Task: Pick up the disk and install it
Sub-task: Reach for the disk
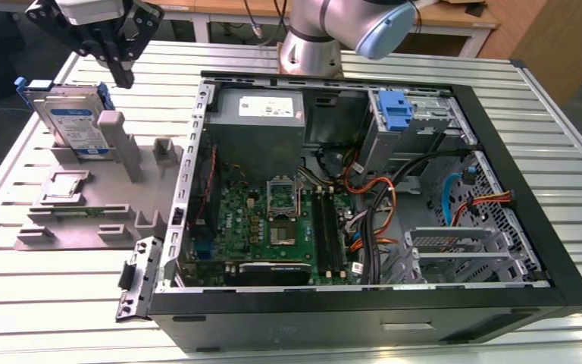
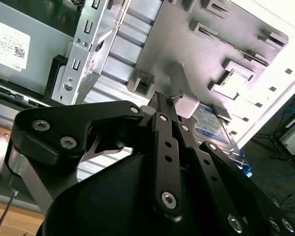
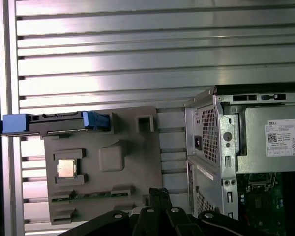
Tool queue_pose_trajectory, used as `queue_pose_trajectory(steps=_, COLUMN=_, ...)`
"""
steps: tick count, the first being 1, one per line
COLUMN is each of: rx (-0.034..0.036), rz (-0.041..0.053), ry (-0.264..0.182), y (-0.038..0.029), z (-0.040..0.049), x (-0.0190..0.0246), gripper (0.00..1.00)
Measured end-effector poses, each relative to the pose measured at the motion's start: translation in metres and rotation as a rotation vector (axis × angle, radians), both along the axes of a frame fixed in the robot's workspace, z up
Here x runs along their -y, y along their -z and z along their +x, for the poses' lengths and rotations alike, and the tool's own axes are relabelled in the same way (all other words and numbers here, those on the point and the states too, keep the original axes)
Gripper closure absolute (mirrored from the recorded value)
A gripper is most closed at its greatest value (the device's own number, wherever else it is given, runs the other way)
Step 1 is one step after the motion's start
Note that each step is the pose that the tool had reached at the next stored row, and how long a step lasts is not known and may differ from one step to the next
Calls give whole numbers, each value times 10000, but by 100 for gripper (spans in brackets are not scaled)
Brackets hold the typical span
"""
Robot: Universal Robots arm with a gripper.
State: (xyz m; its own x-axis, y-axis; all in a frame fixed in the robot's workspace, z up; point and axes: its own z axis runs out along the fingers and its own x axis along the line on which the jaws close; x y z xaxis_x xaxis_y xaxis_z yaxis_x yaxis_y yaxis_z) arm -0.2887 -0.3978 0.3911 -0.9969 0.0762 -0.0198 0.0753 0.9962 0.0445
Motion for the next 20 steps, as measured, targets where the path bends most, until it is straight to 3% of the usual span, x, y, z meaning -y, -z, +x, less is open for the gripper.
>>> queue_pose_trajectory(steps=6, rx=-1, rz=0, ry=0, y=2, z=-60, x=0, gripper=90)
queue_pose_trajectory(steps=20, rx=-4, rz=0, ry=0, y=3, z=-89, x=0, gripper=90)
